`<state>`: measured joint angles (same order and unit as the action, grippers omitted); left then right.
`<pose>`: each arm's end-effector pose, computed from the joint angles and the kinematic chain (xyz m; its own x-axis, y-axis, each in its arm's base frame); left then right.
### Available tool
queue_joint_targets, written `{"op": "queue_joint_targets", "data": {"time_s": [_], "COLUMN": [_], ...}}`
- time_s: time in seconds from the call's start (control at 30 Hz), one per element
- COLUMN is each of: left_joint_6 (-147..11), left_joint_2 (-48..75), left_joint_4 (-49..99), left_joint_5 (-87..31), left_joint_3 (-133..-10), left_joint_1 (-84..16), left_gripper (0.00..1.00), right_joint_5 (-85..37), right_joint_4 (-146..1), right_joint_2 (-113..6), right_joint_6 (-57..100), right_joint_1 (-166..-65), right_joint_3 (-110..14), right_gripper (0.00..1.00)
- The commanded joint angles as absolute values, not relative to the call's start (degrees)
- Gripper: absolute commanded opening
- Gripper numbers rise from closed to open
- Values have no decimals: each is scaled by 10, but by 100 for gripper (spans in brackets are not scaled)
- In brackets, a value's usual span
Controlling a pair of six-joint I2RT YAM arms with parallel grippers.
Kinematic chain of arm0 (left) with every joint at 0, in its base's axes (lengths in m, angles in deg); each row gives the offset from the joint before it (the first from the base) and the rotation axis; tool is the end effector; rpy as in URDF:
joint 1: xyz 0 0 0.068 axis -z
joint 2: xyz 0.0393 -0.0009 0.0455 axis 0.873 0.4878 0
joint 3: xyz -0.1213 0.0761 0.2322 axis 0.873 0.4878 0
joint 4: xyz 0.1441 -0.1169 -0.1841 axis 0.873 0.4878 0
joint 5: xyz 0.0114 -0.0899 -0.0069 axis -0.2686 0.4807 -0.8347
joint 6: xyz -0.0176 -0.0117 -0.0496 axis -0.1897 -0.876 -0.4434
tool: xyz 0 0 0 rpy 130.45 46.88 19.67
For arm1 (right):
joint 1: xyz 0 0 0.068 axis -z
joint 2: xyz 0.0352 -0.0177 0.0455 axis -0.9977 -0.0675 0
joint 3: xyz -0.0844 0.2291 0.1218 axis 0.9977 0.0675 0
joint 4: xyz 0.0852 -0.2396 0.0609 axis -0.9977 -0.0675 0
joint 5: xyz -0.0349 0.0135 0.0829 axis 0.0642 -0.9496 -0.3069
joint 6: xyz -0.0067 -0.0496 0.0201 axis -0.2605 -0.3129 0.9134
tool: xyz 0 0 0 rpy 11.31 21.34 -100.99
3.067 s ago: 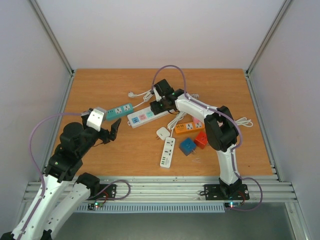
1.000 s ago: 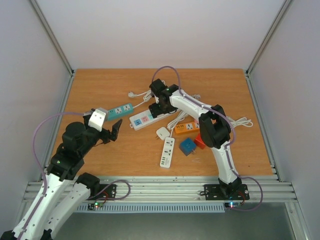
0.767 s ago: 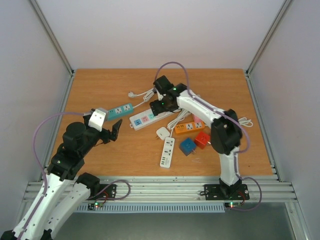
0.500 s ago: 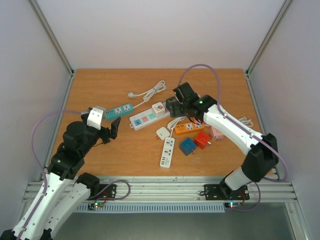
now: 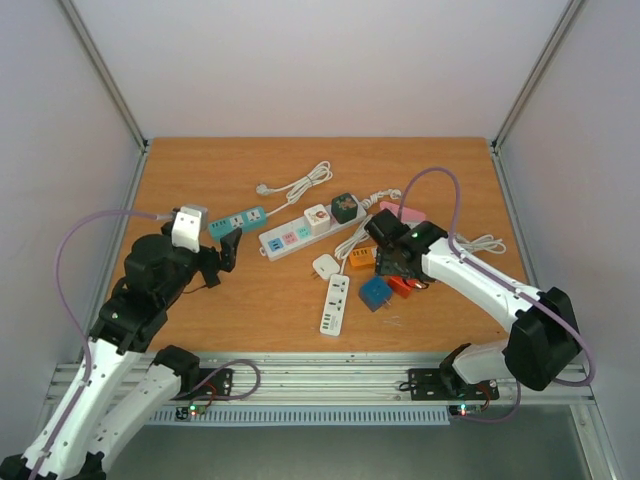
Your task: Insert the plug
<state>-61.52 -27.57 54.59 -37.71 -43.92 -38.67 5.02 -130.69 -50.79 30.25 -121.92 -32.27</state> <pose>0.1258 -0.0503 0.3351 -0.2914 0.0305 -0.9561 0.3332 0.9401 -0.0716 0.2036 0.1309 0.2475 -0.8913 -0.3292 -0.3118 -0.2448 0.9282 -0.2803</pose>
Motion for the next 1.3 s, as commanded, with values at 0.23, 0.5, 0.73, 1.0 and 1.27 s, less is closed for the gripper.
{"op": "queue_joint_targets", "data": {"time_s": [0.23,0.5,0.73,1.0,1.27], "left_joint_6": [-585,-586,-570,-570,-586], "left_joint_2": [-311,-310,-312,-314,-315], "left_joint_4": [492,493,488,491,491], "left_joint_5": [-319,-317,-270,-288,-360], "left_joint_3": [-416,-414,-409,-407,-408], "left_joint_1": [-390,-390,-390,-390,-390], "left_gripper": [99,99,99,99,100], "right_joint_5": [65,18,30,13,-2], "right_joint_4": [-1265,-1196,-1214,-1206,-1179], "right_joint_2": [-508,-530,-551,-558,-497], "right_joint_6": [471,487,511,522,513], "right_joint_1": [-1209,-1172,-1169,-1168,-1168], "right_joint_3": [-277,-240,-241,-233,-214], "right_gripper": [90,75,81,72,52]}}
